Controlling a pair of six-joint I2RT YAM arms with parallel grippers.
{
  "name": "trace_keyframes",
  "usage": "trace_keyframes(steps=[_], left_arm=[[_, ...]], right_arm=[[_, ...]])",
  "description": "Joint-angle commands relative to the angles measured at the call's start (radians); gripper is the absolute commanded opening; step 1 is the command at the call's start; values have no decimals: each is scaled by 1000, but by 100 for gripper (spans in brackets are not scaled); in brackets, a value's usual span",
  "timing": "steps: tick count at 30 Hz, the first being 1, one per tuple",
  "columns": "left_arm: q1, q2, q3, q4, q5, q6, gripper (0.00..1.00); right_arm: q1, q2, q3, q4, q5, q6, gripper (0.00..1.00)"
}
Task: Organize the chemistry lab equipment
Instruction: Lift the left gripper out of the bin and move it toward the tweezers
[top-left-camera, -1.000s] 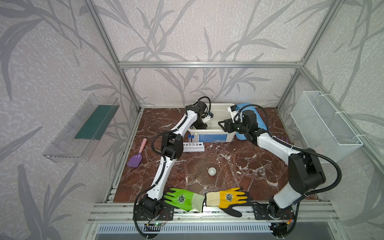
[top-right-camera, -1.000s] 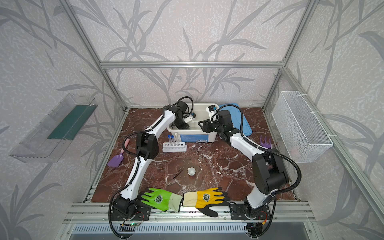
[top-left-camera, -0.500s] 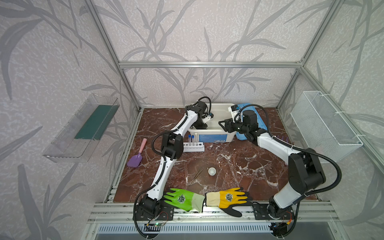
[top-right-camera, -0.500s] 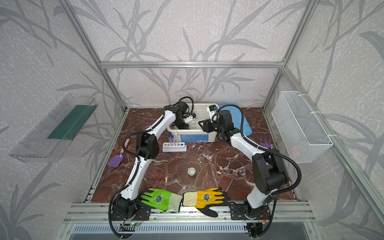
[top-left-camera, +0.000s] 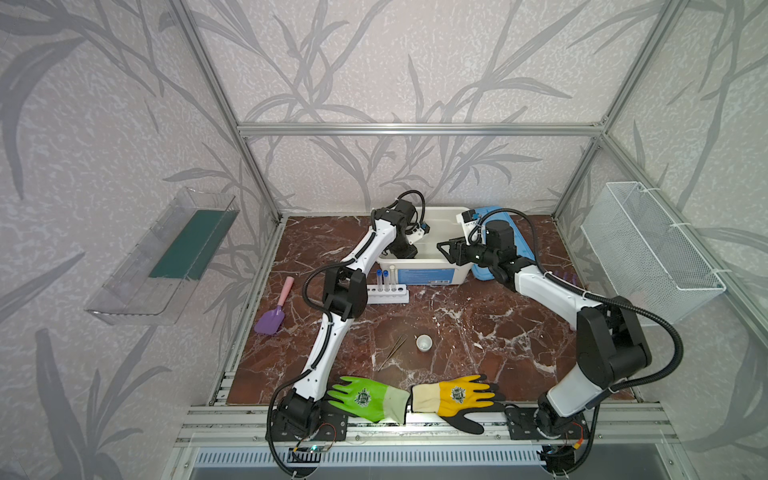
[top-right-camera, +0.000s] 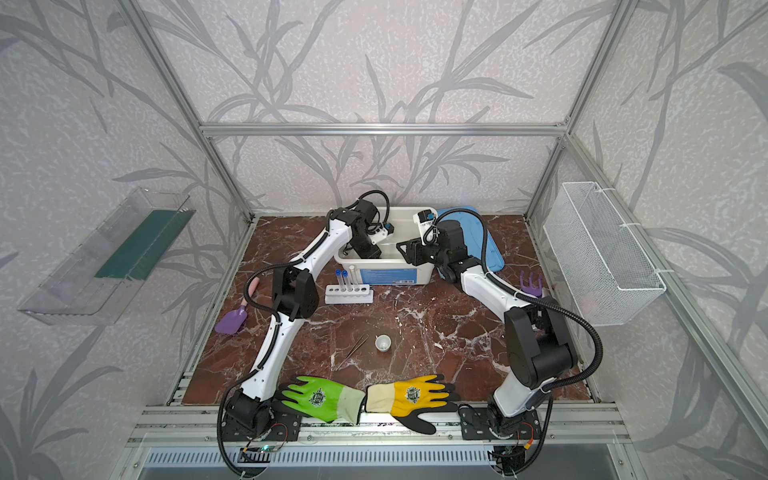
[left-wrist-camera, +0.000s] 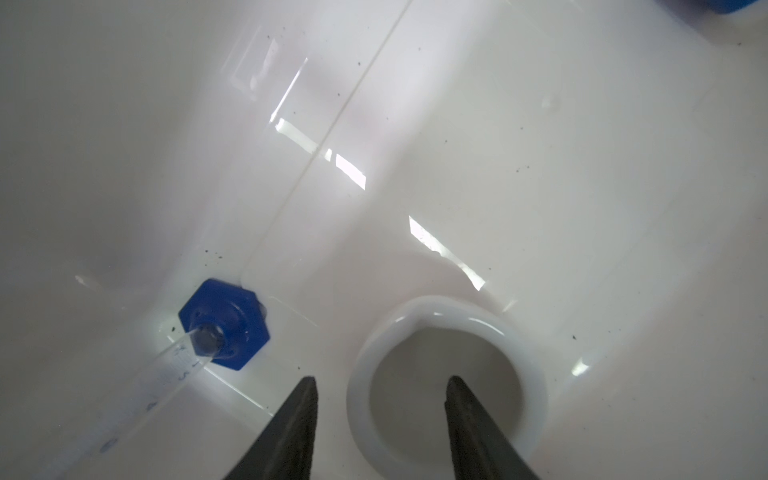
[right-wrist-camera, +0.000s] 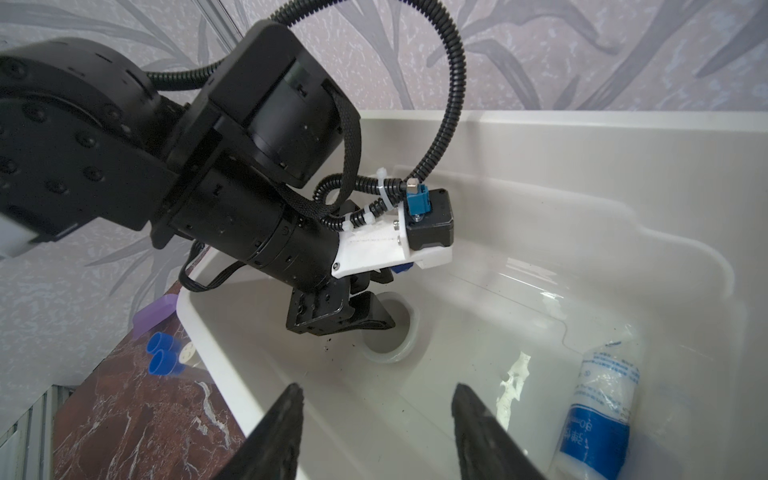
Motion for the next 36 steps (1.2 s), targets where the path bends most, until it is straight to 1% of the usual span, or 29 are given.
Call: trace_keyframes(steps=[1,8,13,18,21,26,29,30,31,33,36], left_arm=[[-14,-78,42,-15,14,8,53],[-22,-144,47,-27,10,6,53],[-35,-190,62,-26,-14,10,53],[-62,-247,65,-24,-44,45,53],[-68,-284,65,-6,-35,47,53],[-72,-341,63,9,13,49,52],[-82,-396,58,-12,42,52,51],[-88,-422,49,-27,36,52,50],[-92,-448,30,-39,28,50,50],[-95,-538,-70,-39,24,41,49],[-103,-701,-316,45,18,22,49]], right_arm=[[-4,-3,5,7,-17,0,58],[-4,-11,11,-3,-15,-4,58],[-4,-25,17,-17,-9,-11,58],[-4,-49,26,-53,13,-29,58],[-4,-60,28,-63,18,-31,58],[-1,-92,27,-95,27,-40,58],[1,-125,16,-127,42,-59,58],[1,-138,12,-138,49,-65,58],[1,-150,6,-149,55,-70,58],[1,-177,-9,-168,72,-80,58],[0,-204,-22,-191,91,-88,58]])
